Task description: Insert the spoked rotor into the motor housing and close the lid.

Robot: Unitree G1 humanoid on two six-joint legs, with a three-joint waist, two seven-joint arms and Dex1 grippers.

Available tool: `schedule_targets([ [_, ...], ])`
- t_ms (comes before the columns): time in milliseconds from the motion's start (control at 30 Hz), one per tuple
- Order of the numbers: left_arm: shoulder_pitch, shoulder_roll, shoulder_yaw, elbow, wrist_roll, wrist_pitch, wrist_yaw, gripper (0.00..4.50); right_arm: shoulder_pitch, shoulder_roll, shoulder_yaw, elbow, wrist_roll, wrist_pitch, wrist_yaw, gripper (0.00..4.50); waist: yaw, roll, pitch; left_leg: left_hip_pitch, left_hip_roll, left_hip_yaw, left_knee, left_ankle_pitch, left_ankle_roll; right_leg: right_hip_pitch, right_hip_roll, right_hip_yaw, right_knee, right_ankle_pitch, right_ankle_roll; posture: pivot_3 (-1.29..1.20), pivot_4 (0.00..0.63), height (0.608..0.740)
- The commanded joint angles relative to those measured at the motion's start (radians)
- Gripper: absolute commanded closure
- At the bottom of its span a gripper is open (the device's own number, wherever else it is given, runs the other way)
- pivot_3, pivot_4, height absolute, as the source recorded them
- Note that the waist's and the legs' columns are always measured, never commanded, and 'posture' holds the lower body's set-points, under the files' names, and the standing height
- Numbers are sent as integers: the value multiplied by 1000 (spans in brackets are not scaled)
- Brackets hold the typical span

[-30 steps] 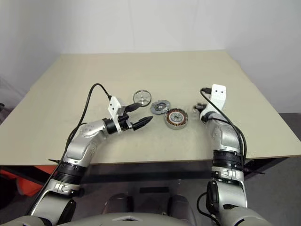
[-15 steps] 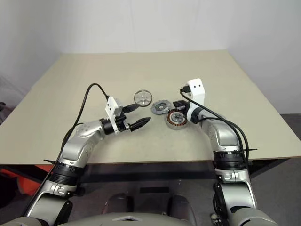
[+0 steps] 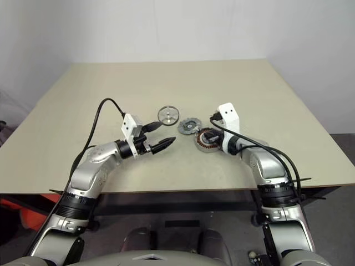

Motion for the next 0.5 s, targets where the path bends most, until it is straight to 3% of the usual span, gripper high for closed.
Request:
schedule_targets([
  [33, -7, 8, 15, -42, -8, -5, 3, 0, -3, -9, 5, -31, -4, -9, 5, 3944, 0, 0, 0, 0, 0, 0, 0, 0, 0, 0, 0, 0, 0, 0, 0, 0, 0, 740],
  [500, -10, 9, 14, -40, -6, -5, 4, 0, 4, -23, 4, 8, -33, -30, 6, 3944, 2, 0, 0, 0, 0, 0, 0, 0, 0, 0, 0, 0, 0, 0, 0, 0, 0, 740],
])
